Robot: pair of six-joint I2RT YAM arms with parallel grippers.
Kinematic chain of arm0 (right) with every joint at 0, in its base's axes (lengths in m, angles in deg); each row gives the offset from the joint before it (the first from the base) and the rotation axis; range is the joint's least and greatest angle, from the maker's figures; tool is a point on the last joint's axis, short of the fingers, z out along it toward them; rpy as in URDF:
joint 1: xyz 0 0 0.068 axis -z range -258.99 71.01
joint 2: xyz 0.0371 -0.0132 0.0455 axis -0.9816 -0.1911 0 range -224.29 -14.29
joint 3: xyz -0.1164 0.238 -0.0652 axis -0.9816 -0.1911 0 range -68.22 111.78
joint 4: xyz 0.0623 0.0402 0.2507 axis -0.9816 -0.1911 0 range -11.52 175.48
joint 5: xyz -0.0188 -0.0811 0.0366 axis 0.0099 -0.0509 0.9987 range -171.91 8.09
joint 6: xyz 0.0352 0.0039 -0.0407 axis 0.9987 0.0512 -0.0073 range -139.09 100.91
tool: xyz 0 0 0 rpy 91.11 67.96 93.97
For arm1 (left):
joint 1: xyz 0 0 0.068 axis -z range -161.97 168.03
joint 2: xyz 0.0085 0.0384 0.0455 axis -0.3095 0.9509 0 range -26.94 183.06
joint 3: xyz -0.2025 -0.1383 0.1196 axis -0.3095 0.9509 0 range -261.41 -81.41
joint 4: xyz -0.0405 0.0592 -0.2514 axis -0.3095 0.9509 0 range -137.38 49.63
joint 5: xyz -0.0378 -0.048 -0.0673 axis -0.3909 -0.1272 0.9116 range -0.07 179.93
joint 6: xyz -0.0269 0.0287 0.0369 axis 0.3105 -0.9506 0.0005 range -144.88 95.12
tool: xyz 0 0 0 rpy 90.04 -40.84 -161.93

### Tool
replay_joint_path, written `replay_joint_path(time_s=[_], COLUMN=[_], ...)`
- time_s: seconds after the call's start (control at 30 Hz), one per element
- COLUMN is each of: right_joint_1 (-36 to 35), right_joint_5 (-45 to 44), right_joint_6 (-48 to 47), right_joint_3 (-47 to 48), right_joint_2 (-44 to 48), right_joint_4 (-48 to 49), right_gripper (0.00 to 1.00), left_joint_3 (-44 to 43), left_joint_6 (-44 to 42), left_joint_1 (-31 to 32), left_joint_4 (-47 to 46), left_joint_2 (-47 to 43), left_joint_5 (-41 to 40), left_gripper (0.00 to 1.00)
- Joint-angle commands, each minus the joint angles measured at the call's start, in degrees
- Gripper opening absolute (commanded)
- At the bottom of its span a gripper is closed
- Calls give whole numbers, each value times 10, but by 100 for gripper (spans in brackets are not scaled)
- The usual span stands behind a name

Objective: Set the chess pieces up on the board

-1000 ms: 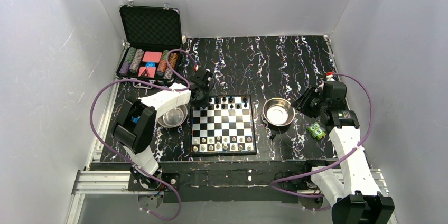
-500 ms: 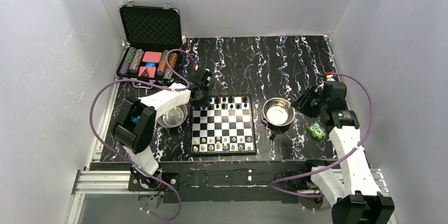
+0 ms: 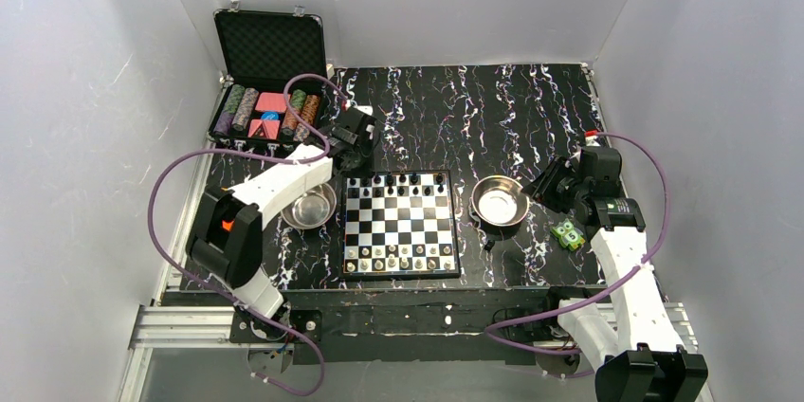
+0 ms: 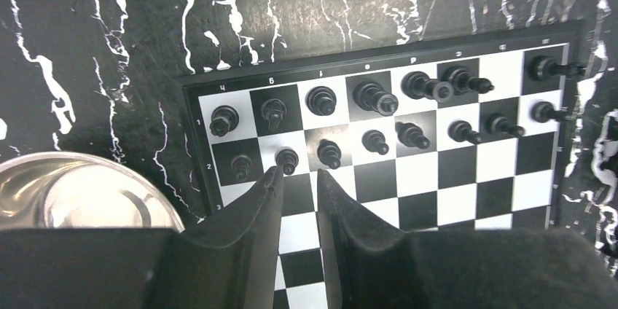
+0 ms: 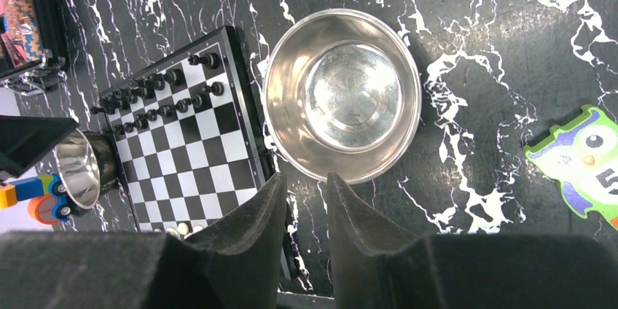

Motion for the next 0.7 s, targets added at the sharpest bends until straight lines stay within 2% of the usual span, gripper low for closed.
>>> replay_joint_path(time_s=[0.0,0.2,0.37,0.5,0.67], right_joint_1=[-2,-39,-119,-202,-243], right_joint_5=[7,27,15,-16,-39], right_joint_6=[-6,-13,34,91,150], right_joint_3=[26,36,25,-1,-39], right_joint_2=[12,27,48,59,63], right_joint_4=[-37,-117,-156,-164,-172], right_gripper=[34,32,33,38,45], left_joint_3=[-22,-20,-14,-4,23], left_joint_6=[-4,1,11,20,29], left_joint_1=[-5,-5,-5,-5,-6], left_joint_4=[18,23,24,24,10], left_joint_2=[-66,-109,-130,-141,-156], left_joint_5=[-9,7,26,38,56], left_gripper=[24,25,25,25,26])
